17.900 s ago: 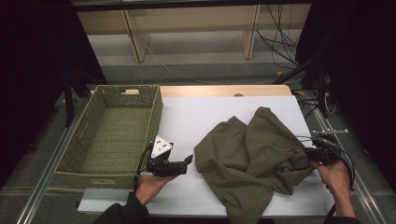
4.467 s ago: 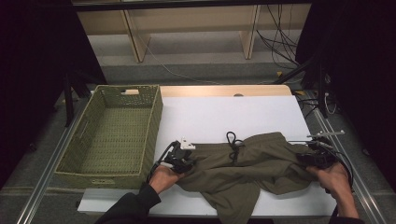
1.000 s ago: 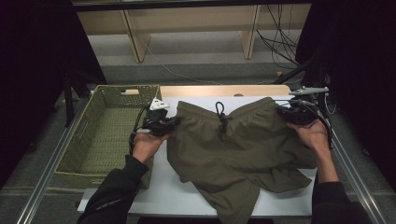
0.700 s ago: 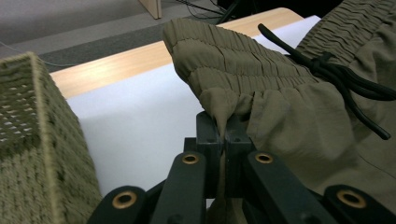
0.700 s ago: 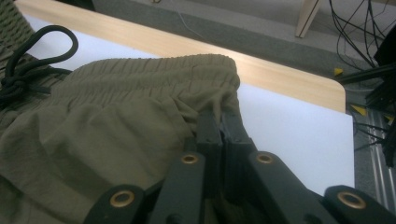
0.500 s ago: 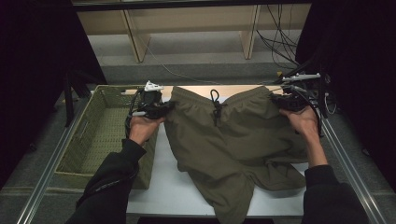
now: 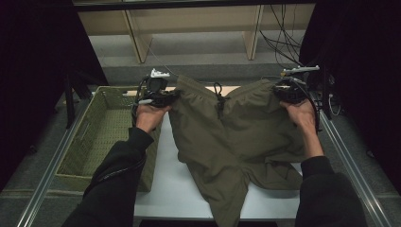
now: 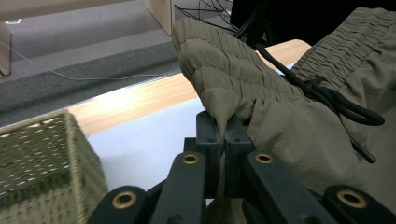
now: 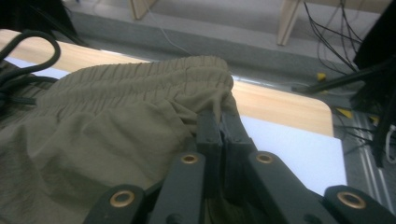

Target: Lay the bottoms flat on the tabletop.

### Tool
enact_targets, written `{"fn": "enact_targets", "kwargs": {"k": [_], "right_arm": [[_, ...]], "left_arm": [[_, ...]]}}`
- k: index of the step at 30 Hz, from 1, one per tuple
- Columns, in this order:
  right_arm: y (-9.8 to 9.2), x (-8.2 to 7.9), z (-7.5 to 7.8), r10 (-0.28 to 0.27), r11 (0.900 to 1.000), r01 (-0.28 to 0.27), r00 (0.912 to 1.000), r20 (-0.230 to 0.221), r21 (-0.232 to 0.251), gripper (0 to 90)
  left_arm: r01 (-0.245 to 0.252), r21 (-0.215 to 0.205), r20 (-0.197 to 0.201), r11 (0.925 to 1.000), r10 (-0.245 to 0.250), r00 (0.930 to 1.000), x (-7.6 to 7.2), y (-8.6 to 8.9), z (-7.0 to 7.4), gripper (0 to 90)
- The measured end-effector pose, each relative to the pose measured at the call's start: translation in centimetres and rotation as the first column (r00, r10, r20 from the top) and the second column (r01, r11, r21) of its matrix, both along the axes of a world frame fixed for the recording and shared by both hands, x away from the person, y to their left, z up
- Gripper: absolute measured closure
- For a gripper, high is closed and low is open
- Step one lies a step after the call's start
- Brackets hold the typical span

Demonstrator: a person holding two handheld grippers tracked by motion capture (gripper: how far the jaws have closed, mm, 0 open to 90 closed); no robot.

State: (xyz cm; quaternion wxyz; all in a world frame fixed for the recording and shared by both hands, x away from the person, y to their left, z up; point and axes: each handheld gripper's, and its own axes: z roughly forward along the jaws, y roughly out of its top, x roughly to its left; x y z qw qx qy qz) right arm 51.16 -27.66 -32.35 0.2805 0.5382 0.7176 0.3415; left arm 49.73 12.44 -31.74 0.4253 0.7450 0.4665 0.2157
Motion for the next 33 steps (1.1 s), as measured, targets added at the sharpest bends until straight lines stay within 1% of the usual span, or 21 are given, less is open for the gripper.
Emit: {"fn": "enact_targets", "kwargs": {"k": [2, 3, 4, 10, 12, 17, 20, 22, 23, 26, 30, 33], "right_arm": [[-0.4, 0.3, -0.3, -0.015, 1.000, 0.015, 0.9999, -0.005, -0.005, 88.5], [-0.6, 0.4, -0.3, -0.024, 1.000, 0.023, 0.9996, -0.015, -0.009, 88.4], [-0.8, 0.5, -0.4, -0.031, 0.999, 0.031, 0.9994, -0.014, -0.007, 88.4], [-2.1, 1.1, -0.6, -0.071, 0.997, 0.071, 0.9972, -0.020, -0.007, 88.4], [-2.4, 1.3, -0.7, -0.088, 0.996, 0.088, 0.9960, -0.016, -0.002, 88.4], [-2.5, 1.5, -0.9, -0.089, 0.996, 0.089, 0.9959, -0.018, -0.016, 88.3], [-2.5, 1.6, -1.0, -0.090, 0.996, 0.090, 0.9957, -0.020, -0.014, 88.3], [-2.4, 1.6, -1.0, -0.092, 0.996, 0.092, 0.9956, -0.016, -0.016, 88.2], [-2.4, 1.6, -1.0, -0.091, 0.996, 0.091, 0.9957, -0.016, -0.017, 88.2], [-2.4, 1.8, -1.1, -0.092, 0.996, 0.092, 0.9956, -0.018, -0.018, 88.2], [-2.6, 1.9, -1.1, -0.105, 0.994, 0.105, 0.9944, -0.015, -0.026, 88.2], [-2.9, 2.0, -0.8, -0.116, 0.993, 0.116, 0.9932, -0.009, -0.020, 88.2]], "left_arm": [[0.001, -0.008, -0.009, 1.0000, -0.001, 1.0000, 0.4, -0.4, -0.3, 87.5], [-0.002, -0.013, -0.014, 0.9999, 0.002, 0.9999, 0.6, -0.7, -0.5, 87.5], [-0.002, -0.014, -0.017, 0.9999, 0.002, 0.9999, 0.7, -0.9, -0.6, 87.4], [0.005, -0.009, -0.015, 0.9999, -0.005, 0.9999, 1.3, -2.0, -0.8, 87.2], [0.007, -0.010, -0.012, 0.9999, -0.007, 0.9999, 1.5, -2.4, -0.8, 87.2], [0.008, -0.001, -0.016, 1.0000, -0.008, 0.9998, 1.7, -3.1, -1.0, 87.1], [0.007, -0.002, -0.019, 1.0000, -0.007, 0.9998, 1.9, -3.3, -1.1, 87.1], [0.003, -0.010, -0.018, 0.9999, -0.003, 0.9998, 1.9, -3.3, -1.2, 87.0], [0.005, -0.003, -0.021, 1.0000, -0.005, 0.9998, 2.0, -3.4, -1.3, 86.9], [-0.002, -0.005, -0.024, 1.0000, 0.002, 0.9997, 2.2, -3.5, -1.6, 86.8], [-0.004, -0.002, -0.025, 1.0000, 0.004, 0.9997, 2.4, -3.8, -1.6, 86.8], [-0.009, -0.004, -0.017, 1.0000, 0.009, 0.9998, 2.6, -4.1, -1.4, 86.9]]}}
